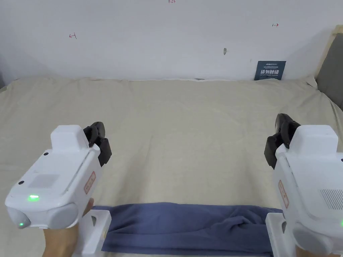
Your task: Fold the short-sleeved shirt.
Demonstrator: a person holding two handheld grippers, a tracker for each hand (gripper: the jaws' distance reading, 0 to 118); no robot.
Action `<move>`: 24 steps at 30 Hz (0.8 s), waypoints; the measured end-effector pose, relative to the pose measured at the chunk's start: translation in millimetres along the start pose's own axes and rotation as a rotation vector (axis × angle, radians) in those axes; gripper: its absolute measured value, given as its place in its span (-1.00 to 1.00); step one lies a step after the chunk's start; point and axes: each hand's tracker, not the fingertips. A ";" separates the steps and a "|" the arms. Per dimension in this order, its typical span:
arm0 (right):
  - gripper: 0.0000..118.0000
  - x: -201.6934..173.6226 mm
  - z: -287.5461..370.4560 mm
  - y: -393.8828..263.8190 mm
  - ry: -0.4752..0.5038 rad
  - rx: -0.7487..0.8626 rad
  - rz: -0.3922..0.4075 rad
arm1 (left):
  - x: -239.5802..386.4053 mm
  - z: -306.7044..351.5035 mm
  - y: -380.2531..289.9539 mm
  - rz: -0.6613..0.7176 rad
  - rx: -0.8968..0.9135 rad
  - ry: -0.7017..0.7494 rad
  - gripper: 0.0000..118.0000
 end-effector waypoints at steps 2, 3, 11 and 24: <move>-0.97 0.1 -2.5 -2.7 0.006 -0.012 0.002 | -20.8 -7.2 -5.5 0.128 -0.106 -0.064 -0.99; -0.97 0.1 -3.5 -3.9 0.010 -0.019 0.005 | -33.1 -10.9 -11.0 0.198 -0.152 -0.086 -0.99; -0.97 -3.4 -11.0 -21.1 0.013 -0.077 0.017 | -130.8 -29.7 -77.2 0.543 -0.529 -0.150 -0.97; -0.97 -17.3 -33.5 -42.2 0.016 -0.175 0.034 | -203.0 -40.1 -165.2 0.638 -0.834 -0.028 0.80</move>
